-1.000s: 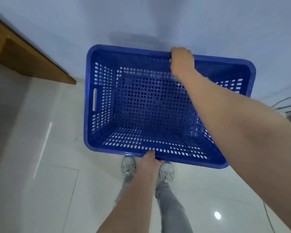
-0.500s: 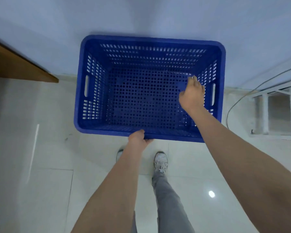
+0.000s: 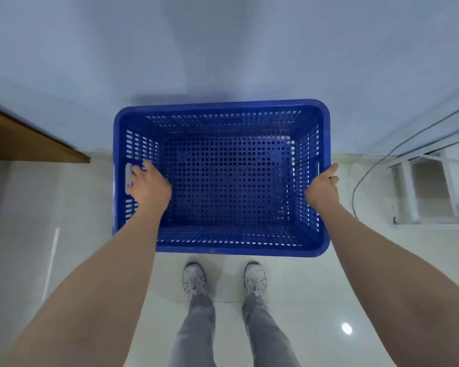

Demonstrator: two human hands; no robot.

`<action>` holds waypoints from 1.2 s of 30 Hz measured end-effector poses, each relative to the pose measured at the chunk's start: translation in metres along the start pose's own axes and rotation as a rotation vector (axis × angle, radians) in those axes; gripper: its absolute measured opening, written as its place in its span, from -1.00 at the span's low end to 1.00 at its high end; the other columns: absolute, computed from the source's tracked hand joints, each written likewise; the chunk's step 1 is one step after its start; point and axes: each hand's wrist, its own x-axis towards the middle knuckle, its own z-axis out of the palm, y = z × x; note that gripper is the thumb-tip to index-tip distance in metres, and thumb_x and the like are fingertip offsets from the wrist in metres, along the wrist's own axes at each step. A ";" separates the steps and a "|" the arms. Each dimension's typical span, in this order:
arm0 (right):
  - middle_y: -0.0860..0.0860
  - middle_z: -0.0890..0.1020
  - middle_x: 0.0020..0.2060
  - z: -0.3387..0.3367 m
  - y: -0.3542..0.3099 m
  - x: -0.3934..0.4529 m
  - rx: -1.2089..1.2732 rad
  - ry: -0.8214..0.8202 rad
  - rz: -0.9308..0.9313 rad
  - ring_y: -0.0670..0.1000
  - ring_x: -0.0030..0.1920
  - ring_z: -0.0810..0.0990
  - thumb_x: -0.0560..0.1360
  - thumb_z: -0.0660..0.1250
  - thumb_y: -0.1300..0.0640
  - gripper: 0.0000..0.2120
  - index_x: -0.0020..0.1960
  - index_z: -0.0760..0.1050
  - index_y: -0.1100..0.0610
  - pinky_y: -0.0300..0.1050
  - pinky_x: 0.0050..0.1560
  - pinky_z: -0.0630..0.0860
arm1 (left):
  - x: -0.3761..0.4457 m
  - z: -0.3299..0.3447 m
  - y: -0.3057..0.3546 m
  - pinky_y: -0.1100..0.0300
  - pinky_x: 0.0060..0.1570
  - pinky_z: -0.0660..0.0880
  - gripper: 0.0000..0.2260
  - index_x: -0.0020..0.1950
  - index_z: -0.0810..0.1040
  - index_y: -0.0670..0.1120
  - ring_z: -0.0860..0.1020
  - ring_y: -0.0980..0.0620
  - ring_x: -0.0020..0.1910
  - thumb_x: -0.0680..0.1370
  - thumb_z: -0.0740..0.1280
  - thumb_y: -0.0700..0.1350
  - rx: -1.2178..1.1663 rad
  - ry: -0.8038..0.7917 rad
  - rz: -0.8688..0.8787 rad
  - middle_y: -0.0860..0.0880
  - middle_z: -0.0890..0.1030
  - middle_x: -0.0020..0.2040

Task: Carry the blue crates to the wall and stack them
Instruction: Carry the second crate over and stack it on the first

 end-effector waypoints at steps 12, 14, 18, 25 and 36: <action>0.30 0.39 0.36 -0.004 -0.004 0.044 0.081 0.137 0.038 0.31 0.23 0.51 0.49 0.31 0.38 -0.23 0.56 -0.04 0.20 0.12 0.15 0.50 | 0.070 0.030 -0.081 -0.15 0.11 0.48 -0.59 0.36 0.30 -0.27 0.50 -0.34 0.23 0.55 0.29 -0.23 -0.442 -0.052 -0.253 -0.32 0.48 0.30; 0.28 0.50 0.23 -0.004 -0.001 0.045 0.146 0.173 0.050 0.30 0.15 0.55 0.48 0.30 0.36 -0.43 0.42 0.15 0.24 0.13 0.10 0.53 | 0.073 0.026 -0.081 -0.16 0.13 0.49 -0.64 0.35 0.34 -0.28 0.51 -0.35 0.21 0.56 0.26 -0.27 -0.448 -0.018 -0.217 -0.33 0.51 0.28; 0.26 0.56 0.14 -0.013 -0.001 0.042 0.215 0.205 0.060 0.27 0.09 0.58 0.50 0.30 0.35 -0.55 0.34 0.23 0.28 0.07 0.01 0.51 | 0.069 0.016 -0.075 -0.13 0.09 0.50 -0.72 0.28 0.41 -0.31 0.54 -0.32 0.16 0.57 0.24 -0.29 -0.505 0.055 -0.194 -0.33 0.55 0.22; 0.30 0.55 0.16 -0.024 -0.002 0.046 0.235 0.200 0.028 0.30 0.14 0.56 0.53 0.27 0.34 -0.61 0.33 0.30 0.34 0.04 0.05 0.49 | 0.073 -0.007 -0.063 -0.15 0.10 0.48 -0.76 0.23 0.47 -0.33 0.56 -0.33 0.14 0.57 0.28 -0.29 -0.455 0.205 -0.155 -0.34 0.58 0.17; 0.35 0.50 0.20 -0.011 -0.011 0.061 0.169 0.126 0.032 0.34 0.16 0.53 0.52 0.22 0.41 -0.60 0.34 0.27 0.36 0.14 0.12 0.52 | 0.080 0.009 -0.079 -0.15 0.03 0.47 -0.73 0.26 0.38 -0.34 0.52 -0.39 0.13 0.59 0.24 -0.24 -0.347 -0.014 -0.086 -0.40 0.52 0.19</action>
